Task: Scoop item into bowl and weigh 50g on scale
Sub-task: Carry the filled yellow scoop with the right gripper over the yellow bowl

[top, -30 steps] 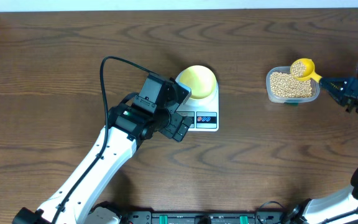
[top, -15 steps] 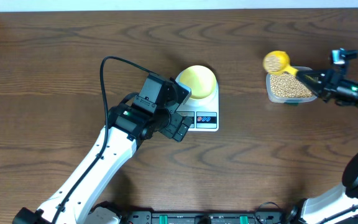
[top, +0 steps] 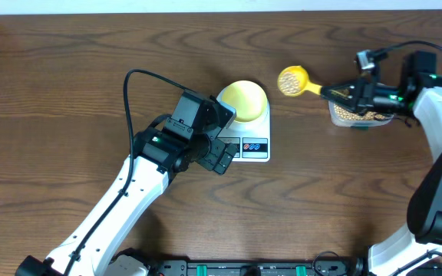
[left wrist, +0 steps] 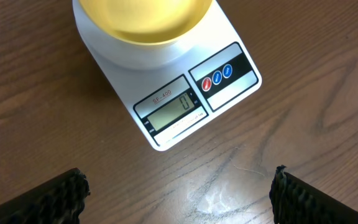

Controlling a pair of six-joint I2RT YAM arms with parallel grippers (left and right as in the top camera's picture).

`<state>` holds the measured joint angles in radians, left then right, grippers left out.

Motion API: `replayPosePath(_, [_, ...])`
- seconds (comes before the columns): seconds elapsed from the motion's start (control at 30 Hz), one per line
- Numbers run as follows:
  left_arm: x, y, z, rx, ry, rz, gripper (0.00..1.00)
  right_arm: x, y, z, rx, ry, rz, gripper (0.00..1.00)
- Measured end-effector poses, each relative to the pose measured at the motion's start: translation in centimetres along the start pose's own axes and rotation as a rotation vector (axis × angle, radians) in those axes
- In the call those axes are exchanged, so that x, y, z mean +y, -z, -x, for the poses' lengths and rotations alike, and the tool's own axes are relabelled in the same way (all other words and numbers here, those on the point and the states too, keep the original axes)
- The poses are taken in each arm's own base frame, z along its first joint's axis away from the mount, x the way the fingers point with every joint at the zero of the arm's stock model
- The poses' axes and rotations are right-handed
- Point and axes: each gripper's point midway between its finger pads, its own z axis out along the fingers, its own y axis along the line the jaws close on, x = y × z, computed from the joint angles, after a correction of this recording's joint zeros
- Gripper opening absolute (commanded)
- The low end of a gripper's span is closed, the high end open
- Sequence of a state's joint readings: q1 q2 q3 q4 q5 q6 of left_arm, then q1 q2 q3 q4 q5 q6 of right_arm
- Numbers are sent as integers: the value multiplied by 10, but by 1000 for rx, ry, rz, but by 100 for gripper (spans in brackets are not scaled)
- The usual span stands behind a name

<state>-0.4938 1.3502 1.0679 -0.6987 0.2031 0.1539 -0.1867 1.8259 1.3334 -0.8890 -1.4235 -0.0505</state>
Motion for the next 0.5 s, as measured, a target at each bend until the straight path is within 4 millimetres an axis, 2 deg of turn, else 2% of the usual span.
replayPosePath(0.5, [0,0,0,0,0,0,96,-27,-72,-7,112,68,-243,1])
